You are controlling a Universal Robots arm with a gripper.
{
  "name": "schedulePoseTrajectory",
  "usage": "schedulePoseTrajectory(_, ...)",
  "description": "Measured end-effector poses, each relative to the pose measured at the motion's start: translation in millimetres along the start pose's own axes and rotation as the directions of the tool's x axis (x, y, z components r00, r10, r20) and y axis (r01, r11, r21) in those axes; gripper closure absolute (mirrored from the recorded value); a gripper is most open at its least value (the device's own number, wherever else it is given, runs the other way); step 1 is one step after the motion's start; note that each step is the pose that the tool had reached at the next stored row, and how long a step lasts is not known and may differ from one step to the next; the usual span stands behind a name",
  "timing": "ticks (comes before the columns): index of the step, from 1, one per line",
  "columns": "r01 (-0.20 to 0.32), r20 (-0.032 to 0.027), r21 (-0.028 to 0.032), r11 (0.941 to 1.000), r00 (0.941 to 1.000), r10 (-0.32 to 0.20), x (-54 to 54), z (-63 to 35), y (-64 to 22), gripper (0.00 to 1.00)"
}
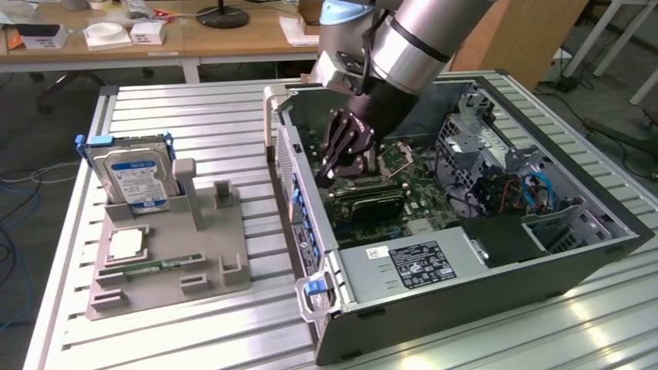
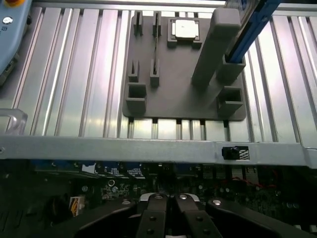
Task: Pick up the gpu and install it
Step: 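Insert the gpu into the slot, then press down on the gpu until it lock into place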
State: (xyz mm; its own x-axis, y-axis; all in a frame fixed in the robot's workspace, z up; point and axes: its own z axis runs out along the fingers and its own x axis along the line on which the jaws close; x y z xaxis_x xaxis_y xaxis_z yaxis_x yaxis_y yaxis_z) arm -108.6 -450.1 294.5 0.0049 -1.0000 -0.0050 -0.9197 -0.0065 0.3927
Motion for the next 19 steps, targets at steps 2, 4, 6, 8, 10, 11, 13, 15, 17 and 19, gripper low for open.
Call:
schedulePoseTrajectory(2, 0.000, -0.0006, 0.0257, 0.9997, 1.0000, 0.000, 0.0, 0.4, -0.2, 0.88)
schedulePoseTrajectory(4, 0.000, -0.0023, 0.0602, 0.9982, 1.0000, 0.000, 0.0, 2.3, 2.1, 0.88)
schedulePoseTrajectory(6, 0.002, -0.0031, 0.0660, 0.9978, 1.0000, -0.002, 0.2, 4.6, 3.9, 0.88)
schedulePoseTrajectory(8, 0.004, -0.0043, 0.0666, 0.9978, 1.0000, -0.004, 2.1, 6.3, 4.5, 0.88)
schedulePoseTrajectory(10, 0.006, -0.0050, 0.0668, 0.9977, 1.0000, -0.006, 6.3, 7.1, 4.4, 0.88)
schedulePoseTrajectory(11, 0.007, -0.0053, 0.0667, 0.9977, 1.0000, -0.007, 8.5, 7.4, 4.4, 0.88)
schedulePoseTrajectory(13, 0.009, -0.0061, 0.0666, 0.9977, 0.9999, -0.009, 12.8, 7.9, 4.2, 0.88)
schedulePoseTrajectory(15, 0.011, -0.0070, 0.0666, 0.9977, 0.9999, -0.011, 16.4, 8.6, 4.0, 0.88)
schedulePoseTrajectory(17, 0.014, -0.0080, 0.0666, 0.9977, 0.9999, -0.013, 19.2, 10.1, 3.6, 0.88)
schedulePoseTrajectory(19, 0.016, -0.0088, 0.0667, 0.9976, 0.9998, -0.016, 20.1, 13.3, 4.0, 0.88)
